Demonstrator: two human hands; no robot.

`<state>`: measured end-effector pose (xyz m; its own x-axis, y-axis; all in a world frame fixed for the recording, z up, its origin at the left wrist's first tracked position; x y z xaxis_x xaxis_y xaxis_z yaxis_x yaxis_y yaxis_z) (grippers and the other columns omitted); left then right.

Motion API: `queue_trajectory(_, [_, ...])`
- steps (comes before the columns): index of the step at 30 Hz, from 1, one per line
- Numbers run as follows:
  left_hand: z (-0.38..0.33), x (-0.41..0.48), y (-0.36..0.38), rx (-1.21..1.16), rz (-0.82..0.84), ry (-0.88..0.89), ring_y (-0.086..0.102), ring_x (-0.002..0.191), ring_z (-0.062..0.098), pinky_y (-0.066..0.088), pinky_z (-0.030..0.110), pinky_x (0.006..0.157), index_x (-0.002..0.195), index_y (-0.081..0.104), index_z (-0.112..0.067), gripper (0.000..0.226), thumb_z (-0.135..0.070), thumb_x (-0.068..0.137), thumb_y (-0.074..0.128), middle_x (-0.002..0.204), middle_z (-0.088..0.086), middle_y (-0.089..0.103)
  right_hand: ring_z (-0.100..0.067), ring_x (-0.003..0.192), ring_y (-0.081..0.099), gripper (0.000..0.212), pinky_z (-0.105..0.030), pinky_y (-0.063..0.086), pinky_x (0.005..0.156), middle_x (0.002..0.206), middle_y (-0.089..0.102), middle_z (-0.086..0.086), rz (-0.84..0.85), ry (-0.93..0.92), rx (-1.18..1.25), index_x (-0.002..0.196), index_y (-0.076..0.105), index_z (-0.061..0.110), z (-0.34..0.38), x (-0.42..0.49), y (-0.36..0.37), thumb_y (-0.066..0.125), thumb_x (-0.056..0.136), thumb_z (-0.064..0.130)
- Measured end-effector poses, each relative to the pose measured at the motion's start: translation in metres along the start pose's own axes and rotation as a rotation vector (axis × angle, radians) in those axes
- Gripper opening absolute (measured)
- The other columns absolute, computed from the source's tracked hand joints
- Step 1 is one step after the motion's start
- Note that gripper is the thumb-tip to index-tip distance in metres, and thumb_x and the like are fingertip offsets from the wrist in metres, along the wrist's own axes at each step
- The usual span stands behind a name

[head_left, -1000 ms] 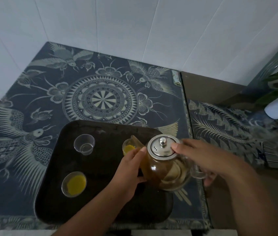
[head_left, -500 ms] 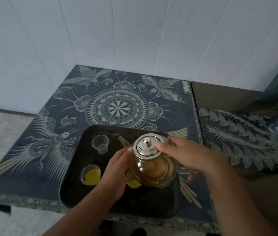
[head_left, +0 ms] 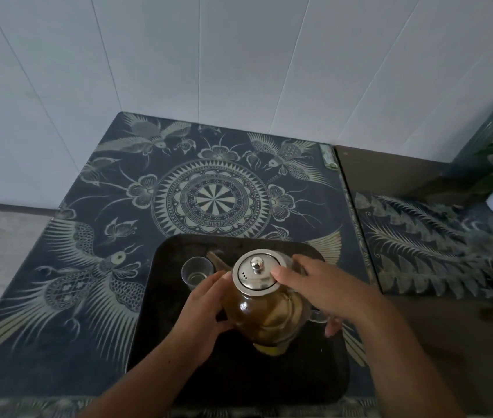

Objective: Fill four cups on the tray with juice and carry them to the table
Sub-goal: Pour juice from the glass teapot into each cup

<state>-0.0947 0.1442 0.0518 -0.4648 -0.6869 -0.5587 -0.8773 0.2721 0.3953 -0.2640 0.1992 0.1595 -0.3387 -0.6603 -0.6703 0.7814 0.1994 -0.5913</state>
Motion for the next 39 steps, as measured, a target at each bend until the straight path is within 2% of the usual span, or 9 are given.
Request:
queue_trajectory(3, [-0.004, 0.010, -0.014, 0.002, 0.021, -0.045, 0.074, 0.108, 0.031, 0.058, 0.042, 0.074, 0.115, 0.075, -0.021, 0.025, -0.033, 0.101, 0.058, 0.113, 0.011, 0.079, -0.026, 0.111, 0.057, 0.094, -0.031, 0.059, 0.052, 0.161, 0.029, 0.000, -0.013, 0.065, 0.023, 0.159, 0.016, 0.036, 0.010, 0.004, 0.013, 0.049, 0.083, 0.078])
queue_trajectory(6, [-0.001, 0.018, -0.026, -0.015, 0.054, -0.109, 0.072, 0.113, 0.032, 0.059, 0.046, 0.083, 0.120, 0.074, -0.020, 0.027, -0.033, 0.103, 0.057, 0.116, 0.010, 0.079, -0.025, 0.108, 0.056, 0.093, -0.037, 0.062, 0.056, 0.162, 0.028, -0.001, -0.033, 0.125, 0.003, 0.159, 0.015, 0.036, 0.017, 0.005, 0.022, 0.050, 0.083, 0.078])
queue_trajectory(11, [0.010, 0.022, -0.032, -0.055, 0.148, -0.213, 0.073, 0.113, 0.029, 0.062, 0.041, 0.077, 0.122, 0.072, -0.020, 0.027, -0.031, 0.104, 0.057, 0.118, 0.010, 0.078, -0.009, 0.083, 0.052, 0.072, -0.042, 0.061, 0.074, 0.143, 0.050, 0.000, -0.028, 0.191, -0.033, 0.148, 0.038, 0.036, 0.025, 0.008, 0.032, 0.049, 0.088, 0.073])
queue_trajectory(18, [0.027, 0.029, -0.033, -0.063, 0.214, -0.334, 0.070, 0.120, 0.030, 0.053, 0.056, 0.106, 0.125, 0.073, -0.020, 0.031, -0.035, 0.102, 0.057, 0.123, 0.009, 0.077, -0.016, 0.102, 0.063, 0.060, -0.034, 0.058, 0.063, 0.121, 0.064, 0.009, -0.018, 0.264, -0.048, 0.123, 0.054, 0.044, 0.020, 0.021, 0.037, 0.048, 0.078, 0.083])
queue_trajectory(24, [0.033, 0.034, -0.037, -0.042, 0.226, -0.382, 0.071, 0.118, 0.027, 0.055, 0.055, 0.103, 0.126, 0.072, -0.021, 0.029, -0.030, 0.105, 0.054, 0.121, 0.006, 0.078, -0.016, 0.100, 0.065, 0.077, -0.035, 0.056, 0.071, 0.115, 0.066, 0.009, -0.008, 0.292, -0.100, 0.119, 0.057, 0.041, 0.022, 0.029, 0.039, 0.041, 0.063, 0.092])
queue_trajectory(29, [0.027, 0.036, -0.037, -0.049, 0.227, -0.401, 0.072, 0.115, 0.025, 0.062, 0.044, 0.083, 0.126, 0.072, -0.020, 0.030, -0.031, 0.103, 0.056, 0.120, 0.005, 0.078, -0.018, 0.101, 0.063, 0.068, -0.035, 0.056, 0.072, 0.118, 0.065, 0.005, -0.006, 0.327, -0.131, 0.121, 0.057, 0.038, 0.026, 0.033, 0.037, 0.045, 0.075, 0.086])
queue_trajectory(32, [0.030, 0.035, -0.037, -0.029, 0.224, -0.425, 0.073, 0.115, 0.024, 0.061, 0.048, 0.092, 0.126, 0.072, -0.022, 0.031, -0.035, 0.103, 0.057, 0.120, 0.004, 0.078, -0.019, 0.096, 0.063, 0.055, -0.035, 0.057, 0.066, 0.117, 0.065, 0.002, 0.009, 0.359, -0.117, 0.116, 0.057, 0.035, 0.031, 0.032, 0.036, 0.048, 0.083, 0.078])
queue_trajectory(35, [0.032, 0.032, -0.036, -0.044, 0.224, -0.450, 0.072, 0.116, 0.026, 0.061, 0.050, 0.094, 0.125, 0.073, -0.020, 0.032, -0.036, 0.102, 0.057, 0.121, 0.006, 0.078, -0.016, 0.096, 0.060, 0.037, -0.035, 0.051, 0.078, 0.117, 0.064, 0.003, 0.025, 0.336, -0.163, 0.102, 0.055, 0.038, 0.038, 0.034, 0.034, 0.047, 0.089, 0.072])
queue_trajectory(39, [0.032, 0.027, -0.035, -0.060, 0.231, -0.460, 0.072, 0.116, 0.028, 0.060, 0.053, 0.097, 0.123, 0.073, -0.019, 0.033, -0.036, 0.101, 0.057, 0.119, 0.007, 0.078, -0.016, 0.096, 0.058, 0.053, -0.036, 0.049, 0.078, 0.120, 0.063, 0.002, 0.029, 0.373, -0.179, 0.118, 0.059, 0.031, 0.040, 0.033, 0.034, 0.047, 0.088, 0.073])
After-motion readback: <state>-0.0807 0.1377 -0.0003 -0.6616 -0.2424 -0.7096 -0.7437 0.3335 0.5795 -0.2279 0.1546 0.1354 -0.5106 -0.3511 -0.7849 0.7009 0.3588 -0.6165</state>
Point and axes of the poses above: each hand's wrist, its own x-axis towards the middle knuckle, its own y-axis out of the palm, z = x × y, the point moved 9 cm from there along x, towards the middle knuckle
